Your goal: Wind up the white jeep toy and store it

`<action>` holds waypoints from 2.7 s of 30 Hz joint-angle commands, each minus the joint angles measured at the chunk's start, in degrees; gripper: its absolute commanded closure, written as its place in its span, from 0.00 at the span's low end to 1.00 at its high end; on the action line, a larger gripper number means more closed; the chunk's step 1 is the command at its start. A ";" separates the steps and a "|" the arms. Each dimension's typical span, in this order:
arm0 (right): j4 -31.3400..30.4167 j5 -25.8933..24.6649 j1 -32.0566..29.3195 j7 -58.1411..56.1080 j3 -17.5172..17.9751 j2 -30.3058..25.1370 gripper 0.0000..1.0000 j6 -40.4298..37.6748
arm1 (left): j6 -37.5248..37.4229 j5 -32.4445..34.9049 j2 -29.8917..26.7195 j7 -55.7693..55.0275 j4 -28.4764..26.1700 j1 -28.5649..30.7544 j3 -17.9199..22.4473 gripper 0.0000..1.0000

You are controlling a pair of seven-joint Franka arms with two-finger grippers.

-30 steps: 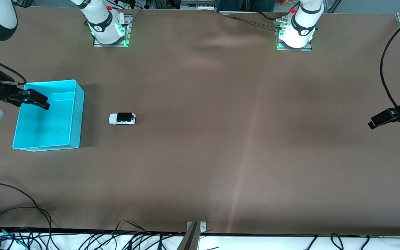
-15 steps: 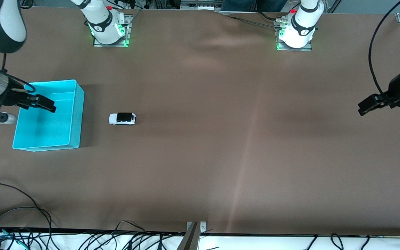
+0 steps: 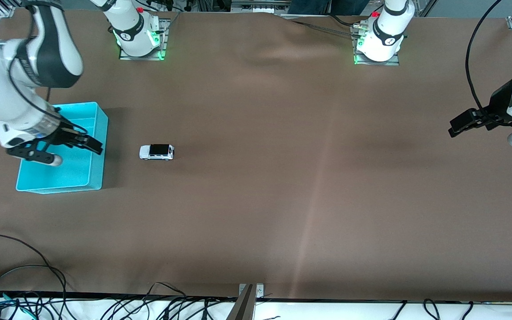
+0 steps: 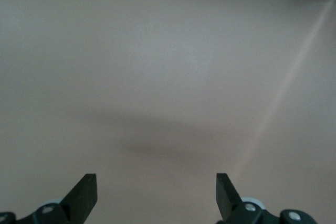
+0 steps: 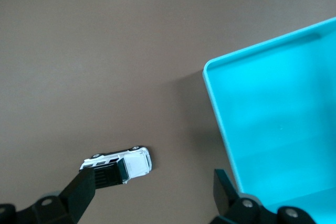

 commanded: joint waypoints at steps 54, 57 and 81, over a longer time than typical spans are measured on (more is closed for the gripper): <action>-16.16 -0.41 7.93 73.11 5.32 13.94 0.00 31.07 | 0.11 -0.76 0.78 9.72 2.99 -0.46 0.08 0.00; -15.90 -0.41 8.02 73.11 5.32 15.26 0.00 32.56 | 0.11 -0.67 0.78 9.81 2.99 -0.46 -0.01 0.00; -12.47 -0.76 7.76 73.46 3.56 13.07 1.00 32.74 | -0.07 -0.67 0.70 9.63 2.99 -0.28 0.34 0.00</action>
